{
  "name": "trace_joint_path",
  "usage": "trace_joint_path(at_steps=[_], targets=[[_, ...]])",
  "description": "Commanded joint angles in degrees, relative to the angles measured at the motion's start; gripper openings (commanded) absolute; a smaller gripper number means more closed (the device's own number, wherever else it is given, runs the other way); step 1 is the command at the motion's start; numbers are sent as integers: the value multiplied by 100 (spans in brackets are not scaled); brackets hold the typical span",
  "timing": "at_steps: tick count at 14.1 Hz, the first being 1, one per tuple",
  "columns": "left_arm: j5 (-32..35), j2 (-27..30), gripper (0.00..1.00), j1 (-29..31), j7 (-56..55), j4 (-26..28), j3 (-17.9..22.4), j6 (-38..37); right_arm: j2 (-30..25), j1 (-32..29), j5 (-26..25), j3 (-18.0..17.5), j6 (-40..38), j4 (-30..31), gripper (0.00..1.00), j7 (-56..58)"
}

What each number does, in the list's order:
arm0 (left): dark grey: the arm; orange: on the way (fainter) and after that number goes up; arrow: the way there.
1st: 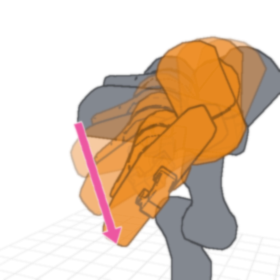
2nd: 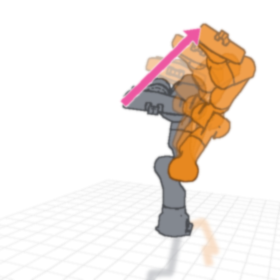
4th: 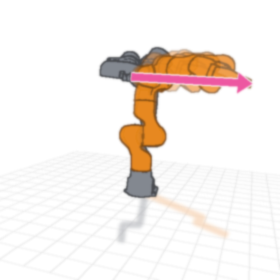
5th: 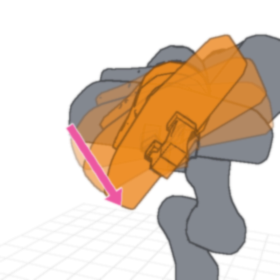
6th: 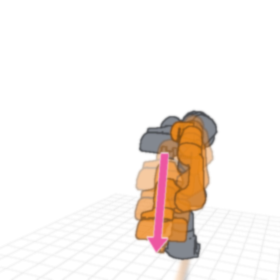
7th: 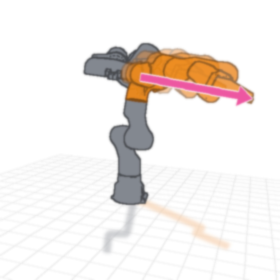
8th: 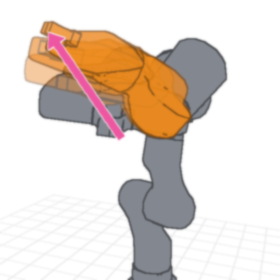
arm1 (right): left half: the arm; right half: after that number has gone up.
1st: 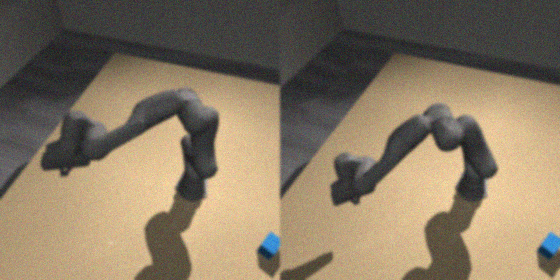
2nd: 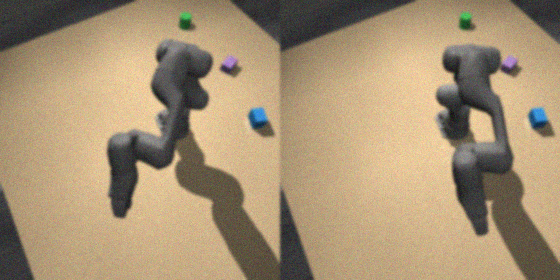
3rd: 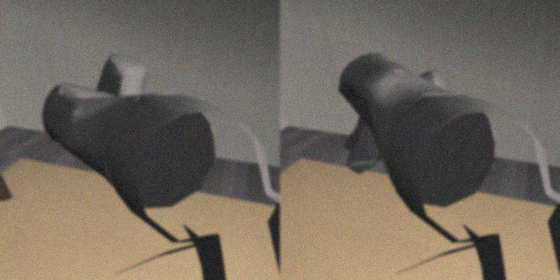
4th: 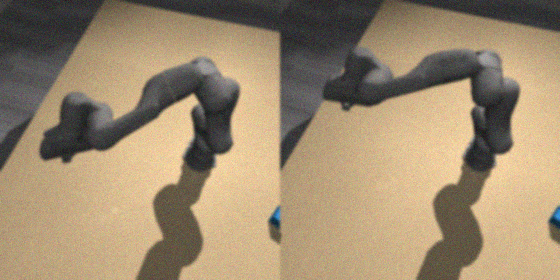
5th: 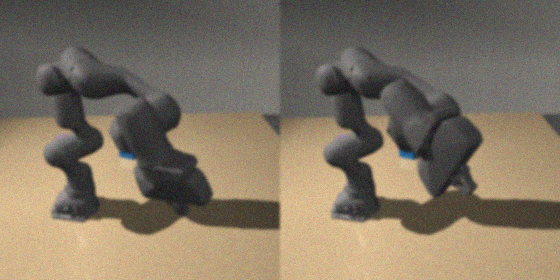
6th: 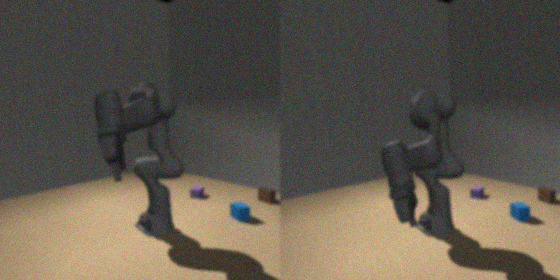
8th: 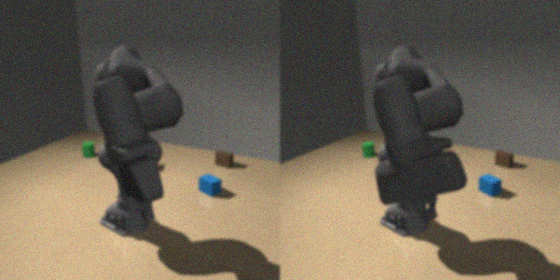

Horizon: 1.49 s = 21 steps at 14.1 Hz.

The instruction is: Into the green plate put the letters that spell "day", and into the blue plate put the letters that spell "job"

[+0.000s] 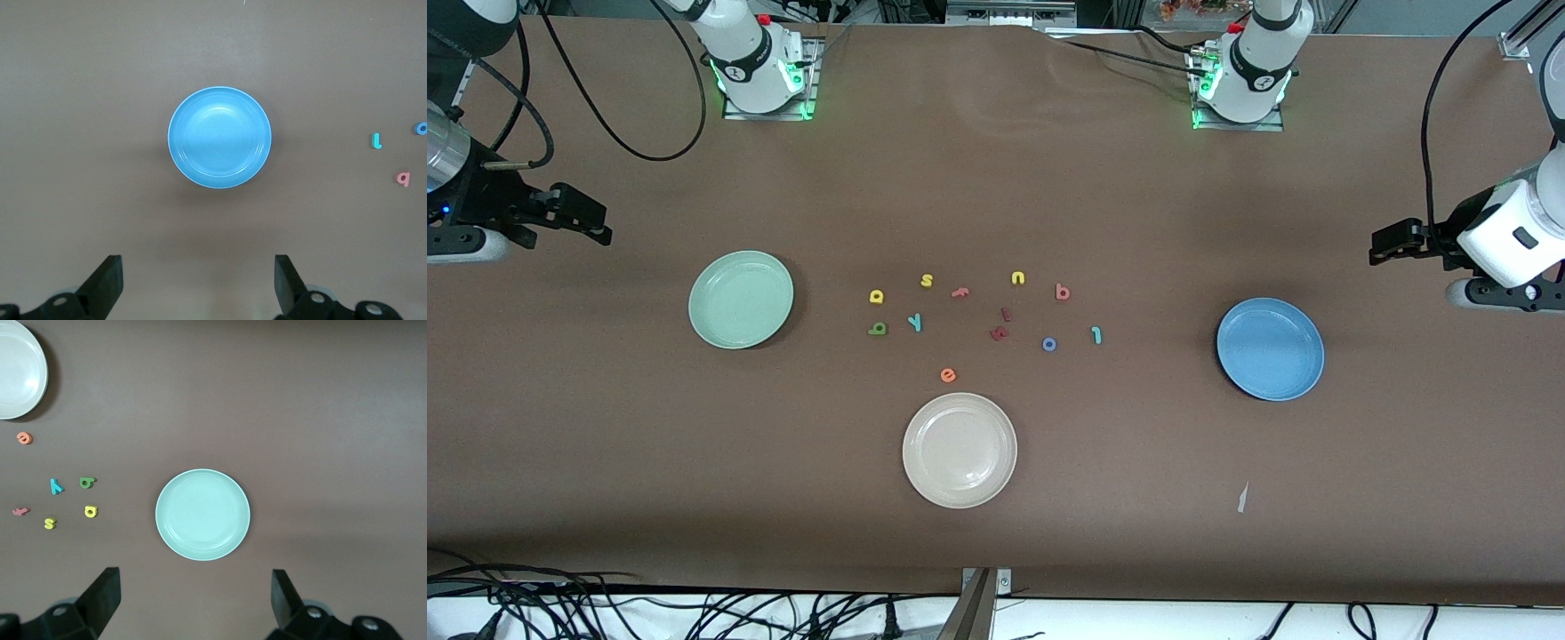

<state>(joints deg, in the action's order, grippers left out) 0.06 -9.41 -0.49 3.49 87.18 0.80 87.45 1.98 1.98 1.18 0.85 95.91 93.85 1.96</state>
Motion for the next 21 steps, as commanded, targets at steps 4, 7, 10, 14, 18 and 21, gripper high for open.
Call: trace_joint_path(at_steps=[4, 7, 10, 14, 18, 21], targets=[[-147, 10, 100, 23, 117, -43, 25, 0, -57, -22, 31, -24, -37, 63, 100, -3], [-147, 1, 100, 23, 117, -43, 25, 0, -57, -22, 31, -15, -28, 63, 100, -3], [-147, 1, 100, 23, 117, -35, 25, 0, -57, -22, 22, -50, -28, 55, 100, -20], [-147, 1, 100, 23, 117, -35, 25, 0, -66, -31, 31, 2, -63, 72, 100, 6], [-147, 1, 100, 23, 117, -35, 25, 0, -66, -22, 31, -24, -160, 63, 100, -20], [-147, 1, 100, 23, 117, -35, 25, 0, -57, -22, 31, -15, -151, 63, 100, -11]])
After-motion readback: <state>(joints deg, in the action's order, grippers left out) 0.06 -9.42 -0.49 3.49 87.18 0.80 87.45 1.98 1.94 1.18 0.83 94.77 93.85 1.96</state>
